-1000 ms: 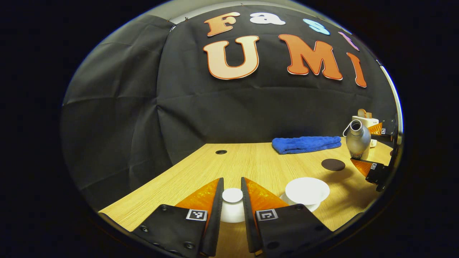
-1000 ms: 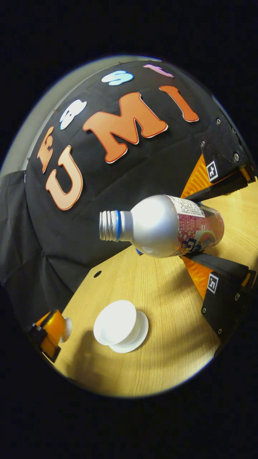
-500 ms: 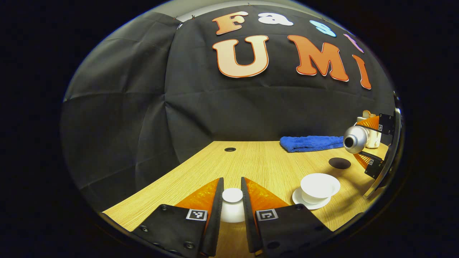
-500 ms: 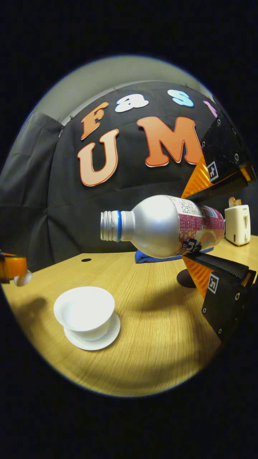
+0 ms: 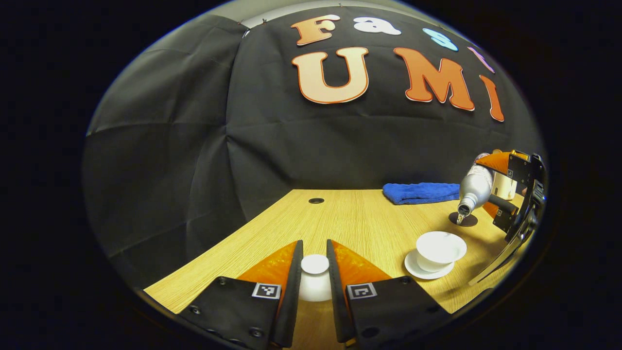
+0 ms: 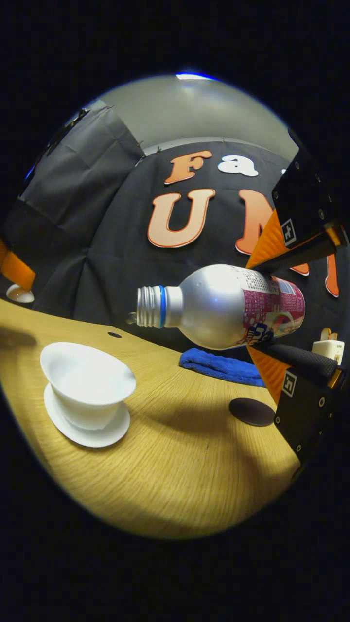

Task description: Open the teacup lid with one hand, grasp the water bottle and pour water into the teacup with the other hand; after pouring, place the water bottle on the coaster and then close the teacup lid.

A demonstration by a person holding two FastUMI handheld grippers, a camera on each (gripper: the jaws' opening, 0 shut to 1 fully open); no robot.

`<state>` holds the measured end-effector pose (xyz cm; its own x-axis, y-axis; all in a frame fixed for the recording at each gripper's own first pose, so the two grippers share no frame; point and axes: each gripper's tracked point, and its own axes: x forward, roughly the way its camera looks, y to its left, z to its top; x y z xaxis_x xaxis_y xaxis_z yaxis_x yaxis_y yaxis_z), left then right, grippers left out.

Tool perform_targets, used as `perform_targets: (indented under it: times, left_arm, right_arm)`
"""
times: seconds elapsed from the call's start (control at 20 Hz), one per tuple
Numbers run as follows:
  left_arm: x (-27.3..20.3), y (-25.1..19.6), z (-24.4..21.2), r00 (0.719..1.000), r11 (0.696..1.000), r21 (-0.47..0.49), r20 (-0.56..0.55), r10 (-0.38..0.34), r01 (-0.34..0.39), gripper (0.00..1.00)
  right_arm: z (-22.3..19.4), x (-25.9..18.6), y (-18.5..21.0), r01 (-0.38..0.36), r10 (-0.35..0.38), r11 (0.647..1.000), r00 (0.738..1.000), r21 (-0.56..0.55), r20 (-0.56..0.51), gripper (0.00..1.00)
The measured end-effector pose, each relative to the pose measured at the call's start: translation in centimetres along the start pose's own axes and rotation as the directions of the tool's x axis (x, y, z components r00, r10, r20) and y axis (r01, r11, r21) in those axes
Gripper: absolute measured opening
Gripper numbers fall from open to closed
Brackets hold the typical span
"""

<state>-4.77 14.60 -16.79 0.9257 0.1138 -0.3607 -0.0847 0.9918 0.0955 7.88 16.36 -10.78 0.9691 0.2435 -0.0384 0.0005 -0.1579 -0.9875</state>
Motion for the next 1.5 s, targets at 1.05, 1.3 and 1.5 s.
perform_targets:
  times: [1.05,1.3,1.5]
  left_arm:
    - [-0.1,1.9,1.6,0.999,1.000,-0.015,0.033,0.027,-0.026,0.36]
    - [-0.3,2.1,1.7,0.999,0.999,-0.006,0.037,0.035,-0.035,0.36]
    - [-0.5,1.7,2.2,0.998,0.999,0.004,0.057,0.036,-0.037,0.31]
  right_arm:
    - [0.3,1.4,-2.8,0.201,-0.181,0.962,0.976,-0.185,0.123,0.77]
    - [0.1,1.2,-3.0,0.238,-0.212,0.952,0.966,-0.192,0.147,0.77]
    - [0.1,1.0,-2.5,0.247,-0.221,0.951,0.964,-0.189,0.149,0.78]
